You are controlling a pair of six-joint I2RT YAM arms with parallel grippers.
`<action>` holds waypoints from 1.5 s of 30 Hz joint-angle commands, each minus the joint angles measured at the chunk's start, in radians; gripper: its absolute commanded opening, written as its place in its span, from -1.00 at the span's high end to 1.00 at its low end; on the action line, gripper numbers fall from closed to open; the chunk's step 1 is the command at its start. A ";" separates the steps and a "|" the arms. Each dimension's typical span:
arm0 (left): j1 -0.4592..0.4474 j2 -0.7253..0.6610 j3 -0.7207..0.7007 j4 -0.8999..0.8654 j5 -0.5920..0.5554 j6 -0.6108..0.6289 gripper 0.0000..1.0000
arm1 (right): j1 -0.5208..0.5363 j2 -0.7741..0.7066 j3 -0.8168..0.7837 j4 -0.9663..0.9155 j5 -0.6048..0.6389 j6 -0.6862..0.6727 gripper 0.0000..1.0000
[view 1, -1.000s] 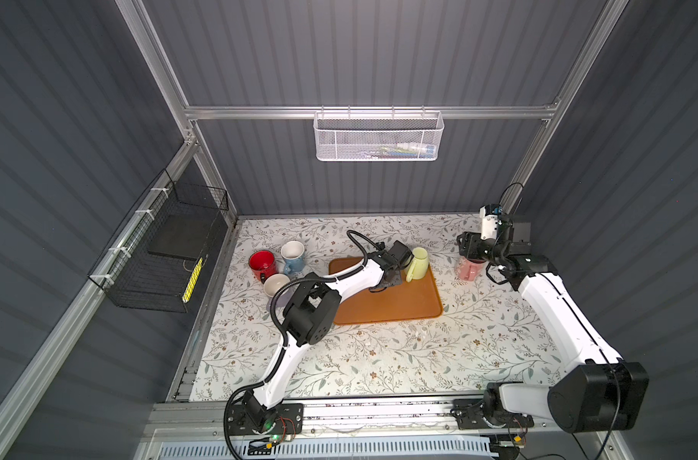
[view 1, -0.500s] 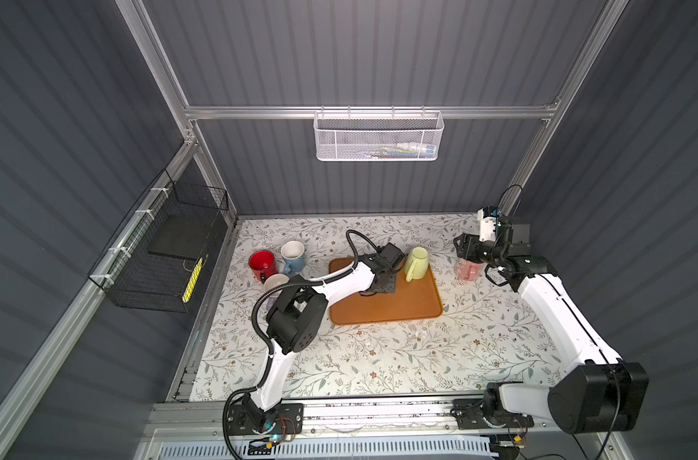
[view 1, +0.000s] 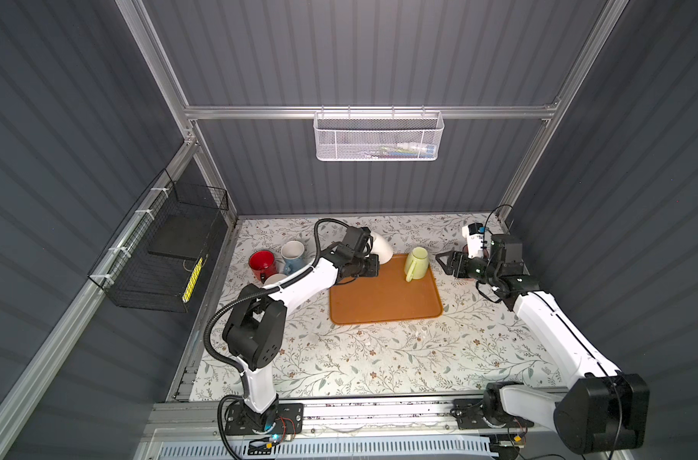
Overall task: Turn the mug right side up
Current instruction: Pick up the mug from the tray, then place the mug at the top-right of the table.
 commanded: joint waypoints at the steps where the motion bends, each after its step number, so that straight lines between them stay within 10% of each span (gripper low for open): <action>1: -0.013 -0.060 0.042 0.032 0.183 0.119 1.00 | 0.008 -0.039 -0.048 0.179 -0.182 0.028 -0.40; 19: 0.063 -0.242 -0.039 0.064 0.432 0.205 1.00 | 0.077 -0.056 -0.180 0.575 -0.447 0.211 -0.42; 45: 0.071 -0.271 -0.095 0.218 0.666 0.084 1.00 | 0.170 0.144 -0.145 1.021 -0.488 0.411 -0.16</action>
